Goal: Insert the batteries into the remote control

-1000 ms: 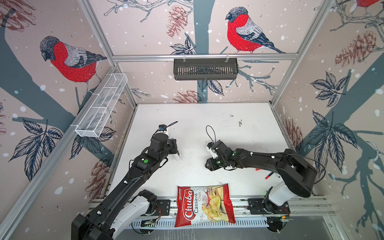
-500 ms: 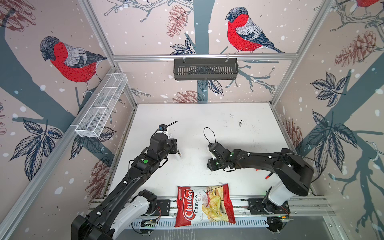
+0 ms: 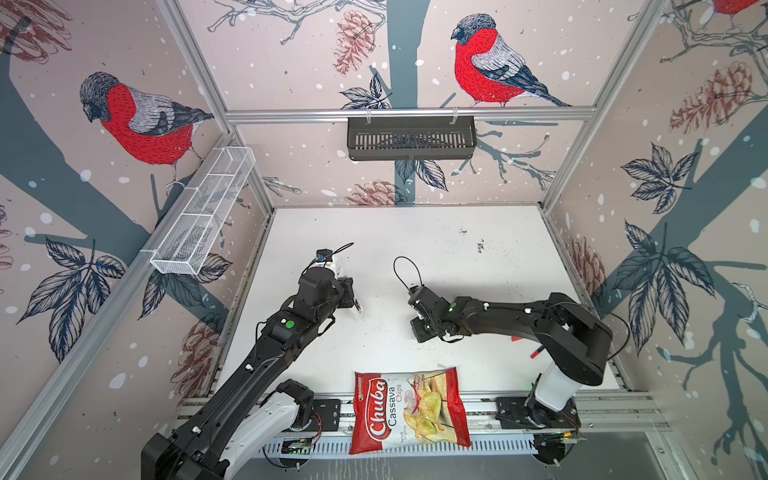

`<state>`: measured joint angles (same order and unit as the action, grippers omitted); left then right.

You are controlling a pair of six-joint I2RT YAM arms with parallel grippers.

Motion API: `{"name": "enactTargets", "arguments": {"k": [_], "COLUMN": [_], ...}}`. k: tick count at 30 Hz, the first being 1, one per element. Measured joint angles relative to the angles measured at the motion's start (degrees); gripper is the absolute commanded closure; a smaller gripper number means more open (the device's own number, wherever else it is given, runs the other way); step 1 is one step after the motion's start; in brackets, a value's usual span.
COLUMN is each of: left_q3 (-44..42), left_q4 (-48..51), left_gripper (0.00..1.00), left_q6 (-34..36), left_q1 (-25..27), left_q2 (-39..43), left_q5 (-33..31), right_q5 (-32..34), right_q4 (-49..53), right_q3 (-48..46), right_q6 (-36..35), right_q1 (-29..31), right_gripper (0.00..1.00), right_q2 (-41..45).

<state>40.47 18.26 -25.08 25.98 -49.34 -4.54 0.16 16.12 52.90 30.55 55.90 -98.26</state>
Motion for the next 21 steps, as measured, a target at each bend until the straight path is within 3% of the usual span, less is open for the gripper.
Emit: {"name": "enactTargets", "arguments": {"k": [21], "left_q3": [-0.74], "left_q4": [-0.07], "left_gripper": [1.00], "left_q6": [-0.46], "left_q1": [0.02], "left_q2": [2.08], "left_q5": [0.44], "right_q5": [1.95], "right_q4": [10.38], "right_q3": [9.42], "right_q6": [-7.06], "right_q1": [0.42], "right_gripper": [0.78], "right_q2": [-6.62]}}
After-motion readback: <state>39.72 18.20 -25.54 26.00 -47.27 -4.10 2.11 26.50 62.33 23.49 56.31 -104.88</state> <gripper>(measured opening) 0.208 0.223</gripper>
